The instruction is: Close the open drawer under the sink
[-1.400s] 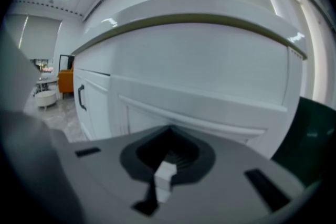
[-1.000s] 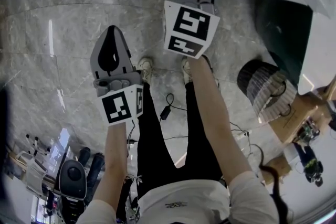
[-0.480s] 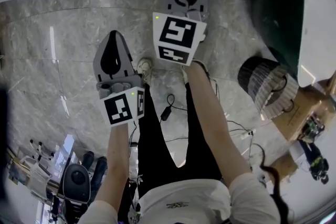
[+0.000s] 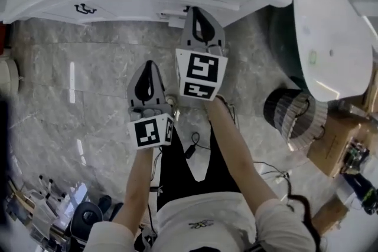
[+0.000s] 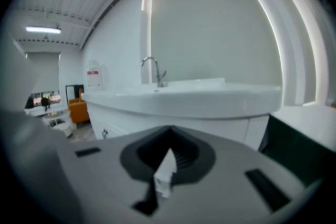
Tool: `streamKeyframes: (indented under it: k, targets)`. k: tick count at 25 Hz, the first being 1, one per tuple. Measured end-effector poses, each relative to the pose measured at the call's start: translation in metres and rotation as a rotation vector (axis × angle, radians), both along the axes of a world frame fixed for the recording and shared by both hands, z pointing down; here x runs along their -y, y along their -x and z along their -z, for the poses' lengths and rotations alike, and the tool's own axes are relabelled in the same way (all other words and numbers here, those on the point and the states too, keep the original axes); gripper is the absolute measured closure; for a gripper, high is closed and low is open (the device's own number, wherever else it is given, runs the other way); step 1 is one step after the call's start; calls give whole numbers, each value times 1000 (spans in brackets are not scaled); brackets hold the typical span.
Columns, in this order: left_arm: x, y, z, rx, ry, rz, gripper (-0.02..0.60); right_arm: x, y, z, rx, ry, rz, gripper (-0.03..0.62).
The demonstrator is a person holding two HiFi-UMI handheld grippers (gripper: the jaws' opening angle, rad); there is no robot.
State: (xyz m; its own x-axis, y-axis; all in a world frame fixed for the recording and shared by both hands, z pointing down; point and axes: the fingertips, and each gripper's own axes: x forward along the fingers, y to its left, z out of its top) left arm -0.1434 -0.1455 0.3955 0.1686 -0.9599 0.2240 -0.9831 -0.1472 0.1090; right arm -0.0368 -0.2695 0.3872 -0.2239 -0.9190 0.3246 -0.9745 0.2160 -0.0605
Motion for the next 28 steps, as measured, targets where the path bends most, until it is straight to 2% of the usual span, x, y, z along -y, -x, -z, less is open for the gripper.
streamKeyframes:
  k: [3,5,9,11,13,17,22,28]
  targets:
    - [7,-2,74,-29,-77,12,560,-9,7,71,-40,-112,61,568]
    - [-3,-8,123,-59,-98,36,560,-37,3,112,-90,-152,112,568]
    - [-15,-25,207,-134,-181,61,560,-75,-3,183,-14,-164,190,568]
    - [-16,-34,243,-129,-232,49,560,-84,-4,218,-12,-203,221,568]
    - [-29,-38,270,-93,-264,43,560,-103,-8,245,-32,-245,235,568]
    - [-55,-42,305,-44,-334,55,560,-137,-21,284,-6,-307,246,568]
    - [-72,-41,310,-26,-349,103,560,-170,-28,315,-27,-398,290,568]
    - [-76,-49,314,-19,-372,117,560,-192,-32,303,-65,-388,315,568]
